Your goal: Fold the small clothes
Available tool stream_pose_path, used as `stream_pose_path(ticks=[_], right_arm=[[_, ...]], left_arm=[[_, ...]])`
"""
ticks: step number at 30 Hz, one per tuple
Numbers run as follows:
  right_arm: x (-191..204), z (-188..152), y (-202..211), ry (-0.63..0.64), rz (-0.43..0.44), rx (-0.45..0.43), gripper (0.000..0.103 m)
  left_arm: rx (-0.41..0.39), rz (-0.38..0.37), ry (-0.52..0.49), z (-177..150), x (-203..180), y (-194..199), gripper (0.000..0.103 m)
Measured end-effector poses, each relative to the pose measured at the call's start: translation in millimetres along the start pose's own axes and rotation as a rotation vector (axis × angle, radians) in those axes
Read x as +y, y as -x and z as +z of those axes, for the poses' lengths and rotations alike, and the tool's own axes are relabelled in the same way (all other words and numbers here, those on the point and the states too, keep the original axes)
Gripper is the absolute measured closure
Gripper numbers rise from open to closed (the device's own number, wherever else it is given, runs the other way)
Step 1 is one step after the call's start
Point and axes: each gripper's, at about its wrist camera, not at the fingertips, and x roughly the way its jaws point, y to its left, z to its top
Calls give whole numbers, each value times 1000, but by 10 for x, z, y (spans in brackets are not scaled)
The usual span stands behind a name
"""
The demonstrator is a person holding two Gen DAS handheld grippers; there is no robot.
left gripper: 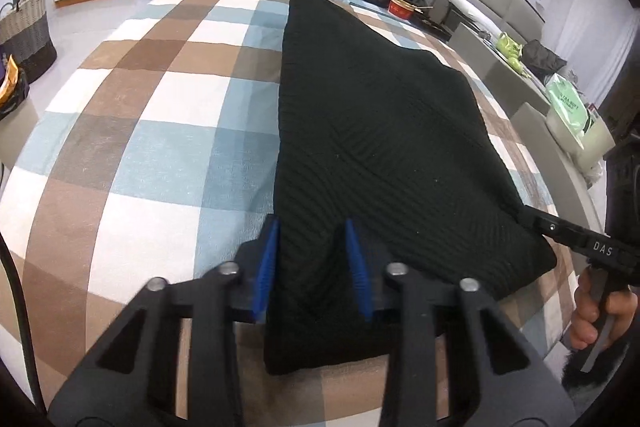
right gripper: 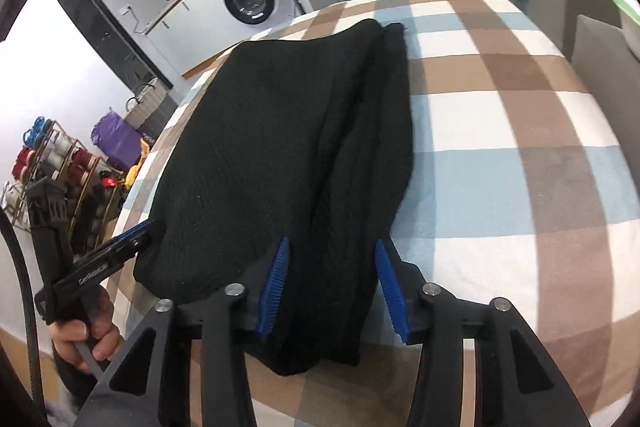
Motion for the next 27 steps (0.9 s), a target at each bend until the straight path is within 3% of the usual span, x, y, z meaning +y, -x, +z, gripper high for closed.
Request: stream_pose_path(ticks=[2, 6, 19, 24, 27], right_arm=[[61, 8, -103, 0, 11, 4, 68], [133, 73, -250, 23, 6, -6, 75], [120, 583, -574, -21, -40, -31, 74], [-26, 418, -203, -68, 29, -33, 67], [-125, 252, -81, -127, 141, 0, 67]], left_arm=[[-5, -4, -13, 15, -18, -10, 84], [-10, 11, -39, 122, -63, -96, 86], [-5, 35, -35, 694, -11, -498, 85], [-27, 19, -4, 611, 71, -339, 85], [-34, 5, 4, 509, 48, -238, 79]])
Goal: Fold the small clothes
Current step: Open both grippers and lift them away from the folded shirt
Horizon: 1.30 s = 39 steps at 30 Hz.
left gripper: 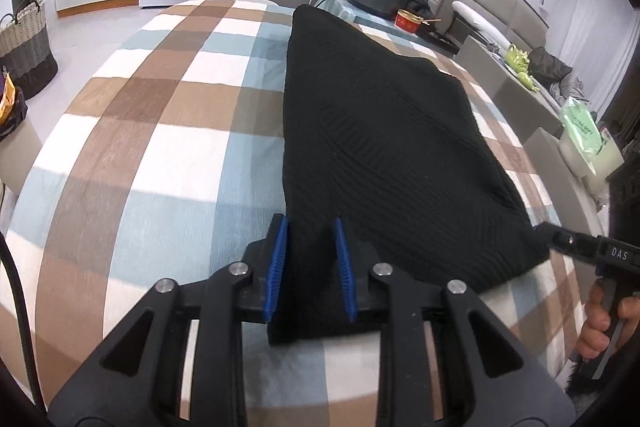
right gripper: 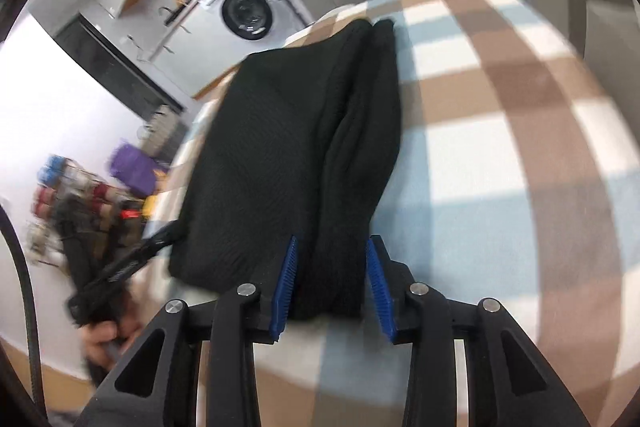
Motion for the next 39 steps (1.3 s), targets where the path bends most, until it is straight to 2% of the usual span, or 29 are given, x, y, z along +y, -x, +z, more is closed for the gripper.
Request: stream_pose_path(ticks=[2, 4, 5, 6, 9, 10, 14, 16, 17, 18, 19, 21, 22, 24, 25, 26, 28, 31, 39], right_arm=[[5, -55, -12, -14, 46, 19, 67], [88, -80, -44, 36, 3, -9, 77], [120, -82, -70, 49, -11, -10, 90], [144, -78, -86, 54, -9, -11, 94], [277, -77, 68, 103, -11, -82, 96], [293, -89, 101, 110, -40, -89, 96], [114, -152, -71, 72, -156, -25, 96], [84, -145, -43, 68, -146, -42, 90], [99, -141, 11, 80, -144, -58, 82], [116, -137, 43, 92, -150, -70, 69], [149, -141, 115, 119, -160, -105, 60], [189, -142, 221, 161, -161, -158, 33], [213, -129, 257, 184, -152, -183, 29], [275, -139, 373, 236, -136, -244, 8], [292, -135, 401, 249, -142, -262, 3], [323, -150, 438, 270, -154, -282, 0], [366, -195, 506, 327, -150, -326, 0], [428, -290, 546, 407, -153, -365, 0], [475, -442, 505, 458, -79, -404, 0]], left_arm=[[-9, -14, -15, -52, -44, 43, 69], [-14, -5, -39, -96, -88, 56, 67], [-11, 9, -47, -118, -102, 63, 67], [-13, 8, -48, -127, -103, 76, 67], [-23, 8, -47, -158, -84, 130, 67], [-23, 16, -49, -170, -75, 138, 67], [-24, 29, -45, -214, -32, 166, 67], [-46, 36, -56, -240, -34, 240, 67], [-64, 39, -64, -249, -41, 285, 64], [-85, 38, -77, -261, -57, 338, 62], [-114, 37, -93, -271, -79, 407, 52], [-184, 46, -122, -309, -126, 551, 27], [-203, 46, -130, -317, -141, 599, 22], [-249, 41, -161, -352, -180, 706, 16], [-267, 41, -174, -367, -196, 741, 11], [-286, 46, -184, -384, -208, 770, 0], [-319, 49, -191, -415, -219, 814, 1], [-324, 25, -189, -454, -227, 833, 1], [-371, 44, -205, -607, -258, 853, 1]])
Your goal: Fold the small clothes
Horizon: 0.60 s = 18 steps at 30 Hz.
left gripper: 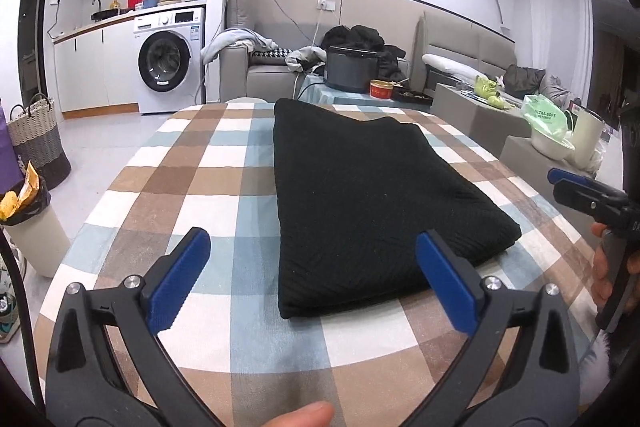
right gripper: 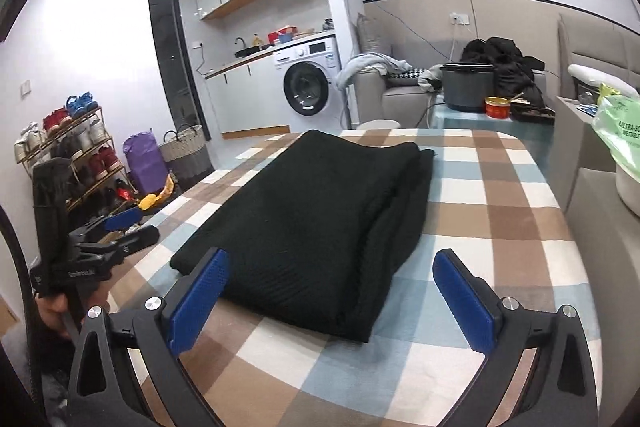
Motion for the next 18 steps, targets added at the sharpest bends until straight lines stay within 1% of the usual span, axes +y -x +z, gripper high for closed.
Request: stream_pose_path(ticks=[2, 6, 10, 18], right_arm=[[27, -18, 4, 6, 6, -17, 0], [78, -62, 3, 30, 13, -52, 0], [151, -113, 4, 76, 0, -78, 0], [196, -150, 15, 104, -23, -98, 0]], left_arm=[[-15, 0, -12, -9, -21, 32, 1], [-20, -7, -28, -25, -47, 49, 1], [-29, -14, -30, -27, -50, 76, 1], [-29, -13, -35, -26, -54, 73, 1]])
